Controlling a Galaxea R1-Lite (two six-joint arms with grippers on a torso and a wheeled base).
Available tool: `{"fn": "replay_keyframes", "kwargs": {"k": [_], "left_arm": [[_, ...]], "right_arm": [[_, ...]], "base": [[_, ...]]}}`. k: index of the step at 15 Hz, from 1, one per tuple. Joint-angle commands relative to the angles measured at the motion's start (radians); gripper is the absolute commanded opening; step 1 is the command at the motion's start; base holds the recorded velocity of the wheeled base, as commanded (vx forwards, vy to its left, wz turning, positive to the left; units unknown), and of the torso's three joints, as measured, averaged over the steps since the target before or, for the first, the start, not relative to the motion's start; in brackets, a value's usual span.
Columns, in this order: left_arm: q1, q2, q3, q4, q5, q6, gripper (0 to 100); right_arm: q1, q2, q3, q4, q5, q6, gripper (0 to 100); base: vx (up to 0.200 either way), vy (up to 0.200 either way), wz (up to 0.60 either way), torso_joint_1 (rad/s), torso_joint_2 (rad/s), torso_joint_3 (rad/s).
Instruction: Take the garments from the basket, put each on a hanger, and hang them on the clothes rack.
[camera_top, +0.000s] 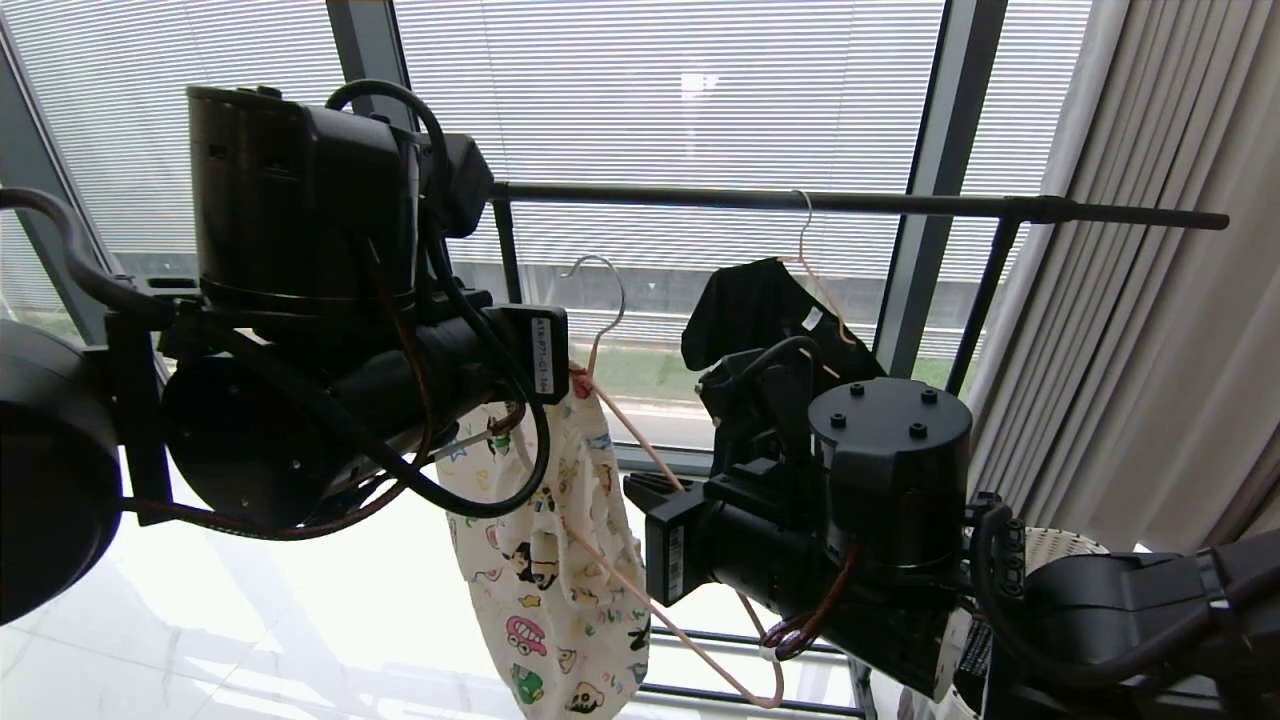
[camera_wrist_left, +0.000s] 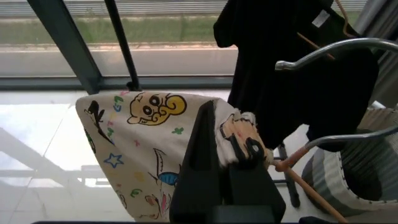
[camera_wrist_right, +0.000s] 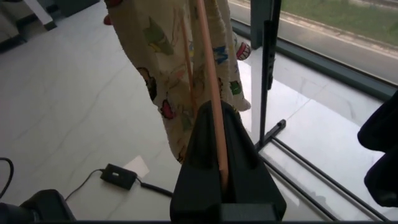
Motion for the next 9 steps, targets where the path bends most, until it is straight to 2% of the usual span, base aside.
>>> {"fn": "replay_keyframes", "kwargs": {"k": [1, 3, 4, 9], "left_arm": [[-0.005, -0.015, 0.000, -0.001, -0.006, 0.000, 0], [-0.005, -0.027, 0.003, -0.001, -0.026, 0.002, 0], [-0.006, -0.030, 0.003, -0.001, -0.034, 0.002, 100], [-0.005, -0.074, 0.003, 0.001, -0.085, 0.005, 100]], "right_arm": [[-0.010, 0.006, -0.001, 0.000, 0.000, 0.000, 0], [-0.012, 0.006, -0.003, 0.000, -0.009, 0.000, 0], [-0.012, 0.006, -0.003, -0.002, -0.017, 0.000, 0], [-0.001, 0.000, -0.003, -0.065, -0.080, -0.011, 0]], "base": [[0.000, 0.000, 0.00, 0.000, 0.00, 0.000], [0.000, 0.000, 0.00, 0.000, 0.00, 0.000], [0.000, 0.000, 0.00, 0.000, 0.00, 0.000], [0.000, 0.000, 0.00, 0.000, 0.00, 0.000]]}}
